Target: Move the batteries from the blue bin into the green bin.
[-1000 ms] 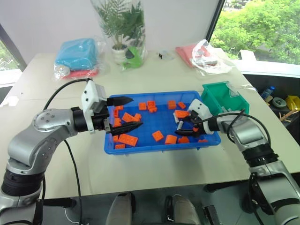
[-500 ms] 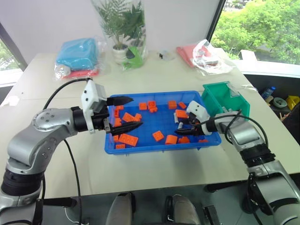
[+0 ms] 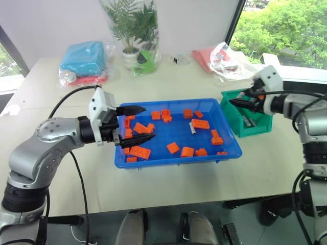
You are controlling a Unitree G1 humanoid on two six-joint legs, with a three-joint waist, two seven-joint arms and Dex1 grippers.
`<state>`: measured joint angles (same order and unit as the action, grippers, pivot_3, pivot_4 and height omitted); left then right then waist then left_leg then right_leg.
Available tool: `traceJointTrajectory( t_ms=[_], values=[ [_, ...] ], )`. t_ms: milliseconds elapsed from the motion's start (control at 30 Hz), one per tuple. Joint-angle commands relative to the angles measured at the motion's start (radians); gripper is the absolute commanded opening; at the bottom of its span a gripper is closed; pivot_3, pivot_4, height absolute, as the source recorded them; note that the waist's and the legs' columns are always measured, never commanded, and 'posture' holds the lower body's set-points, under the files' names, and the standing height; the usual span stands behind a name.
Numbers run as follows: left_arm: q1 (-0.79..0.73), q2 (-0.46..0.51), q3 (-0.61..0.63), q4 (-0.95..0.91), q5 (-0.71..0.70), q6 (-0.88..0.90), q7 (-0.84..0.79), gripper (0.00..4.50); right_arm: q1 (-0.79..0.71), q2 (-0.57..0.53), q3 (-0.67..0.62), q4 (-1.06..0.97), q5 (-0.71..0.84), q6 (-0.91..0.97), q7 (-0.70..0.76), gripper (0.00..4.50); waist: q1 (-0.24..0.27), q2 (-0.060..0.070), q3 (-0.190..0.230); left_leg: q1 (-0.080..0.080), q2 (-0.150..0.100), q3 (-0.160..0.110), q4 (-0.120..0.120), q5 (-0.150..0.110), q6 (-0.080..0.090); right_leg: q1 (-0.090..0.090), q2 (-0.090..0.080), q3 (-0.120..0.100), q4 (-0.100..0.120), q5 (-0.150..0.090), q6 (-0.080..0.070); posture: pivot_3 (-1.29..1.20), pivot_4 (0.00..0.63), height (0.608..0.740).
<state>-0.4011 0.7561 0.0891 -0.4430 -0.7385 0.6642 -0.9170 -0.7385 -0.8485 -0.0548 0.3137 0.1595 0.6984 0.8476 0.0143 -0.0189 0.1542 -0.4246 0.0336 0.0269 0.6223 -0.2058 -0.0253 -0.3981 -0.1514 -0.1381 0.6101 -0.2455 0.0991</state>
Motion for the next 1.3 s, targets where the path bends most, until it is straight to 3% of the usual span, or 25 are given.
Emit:
traceJointTrajectory(
  t_ms=[33, 133, 300, 433, 533, 833, 1100, 1300],
  values=[
    [-0.036, -0.01, -0.011, 0.003, 0.009, -0.025, -0.012, 4.5, -0.002, -0.009, -0.016, 0.018, -0.014, -0.027, -0.026, 3.3, -0.002, 0.001, 0.0, 0.0, 0.0, 0.0, 0.0, 0.001, 0.001, 0.002, 0.0, 0.0, 0.0, 0.0, 0.0, 0.0, 0.15, 0.672],
    [-0.048, -0.017, -0.017, 0.009, 0.015, -0.026, -0.015, 4.5, -0.017, 0.005, -0.01, 0.049, -0.029, -0.049, -0.054, 4.47, -0.004, 0.002, 0.001, 0.0, 0.0, 0.0, 0.0, 0.001, 0.002, 0.001, 0.0, 0.0, 0.001, 0.001, 0.0, 0.0, 0.15, 0.672],
    [-0.044, -0.017, -0.012, 0.007, 0.017, -0.029, -0.018, 4.5, -0.045, 0.016, 0.004, 0.022, -0.006, -0.1, -0.002, 4.47, -0.003, 0.002, 0.001, 0.0, 0.0, 0.0, 0.0, 0.001, 0.002, 0.001, 0.0, 0.0, 0.002, 0.002, 0.002, 0.0, 0.15, 0.672],
    [-0.026, -0.012, -0.005, -0.002, 0.017, -0.034, -0.019, 4.5, -0.044, 0.027, 0.057, -0.09, 0.06, -0.074, 0.15, 4.47, -0.003, 0.002, 0.001, 0.0, 0.0, 0.0, 0.0, 0.001, 0.002, 0.001, 0.0, 0.0, 0.002, 0.001, 0.002, 0.0, 0.15, 0.672],
    [-0.024, -0.012, -0.001, -0.012, 0.017, -0.033, -0.007, 4.5, -0.019, 0.059, 0.092, -0.207, 0.161, 0.118, 0.209, 4.47, -0.001, 0.002, 0.001, 0.0, 0.0, 0.0, 0.0, 0.001, 0.002, 0.001, 0.0, 0.0, 0.002, 0.001, 0.002, 0.0, 0.15, 0.672],
    [0.018, 0.011, 0.041, -0.057, -0.003, -0.013, 0.026, 4.5, 0.052, 0.299, -0.072, -0.504, 0.359, 0.723, -0.081, 4.47, 0.002, 0.0, 0.0, -0.001, 0.0, -0.002, 0.0, 0.001, 0.002, 0.0, 0.0, 0.0, 0.002, 0.002, -0.003, 0.0, 0.15, 0.672],
    [0.024, 0.016, 0.04, -0.069, -0.016, -0.003, 0.042, 4.5, 0.152, 0.408, -0.084, -0.54, 0.304, 0.775, -0.3, 4.47, 0.0, 0.001, 0.0, -0.001, 0.0, -0.001, 0.0, 0.0, 0.0, -0.002, 0.0, 0.0, 0.001, 0.002, -0.002, 0.0, 0.15, 0.672],
    [0.0, 0.02, 0.028, -0.058, -0.022, 0.008, 0.027, 4.5, 0.174, 0.433, -0.046, -0.47, 0.257, 0.656, -0.376, 4.47, 0.0, 0.0, 0.0, -0.001, 0.0, -0.001, 0.0, 0.001, 0.002, -0.003, 0.001, 0.0, 0.002, 0.001, -0.002, 0.0, 0.15, 0.672]
  ],
)
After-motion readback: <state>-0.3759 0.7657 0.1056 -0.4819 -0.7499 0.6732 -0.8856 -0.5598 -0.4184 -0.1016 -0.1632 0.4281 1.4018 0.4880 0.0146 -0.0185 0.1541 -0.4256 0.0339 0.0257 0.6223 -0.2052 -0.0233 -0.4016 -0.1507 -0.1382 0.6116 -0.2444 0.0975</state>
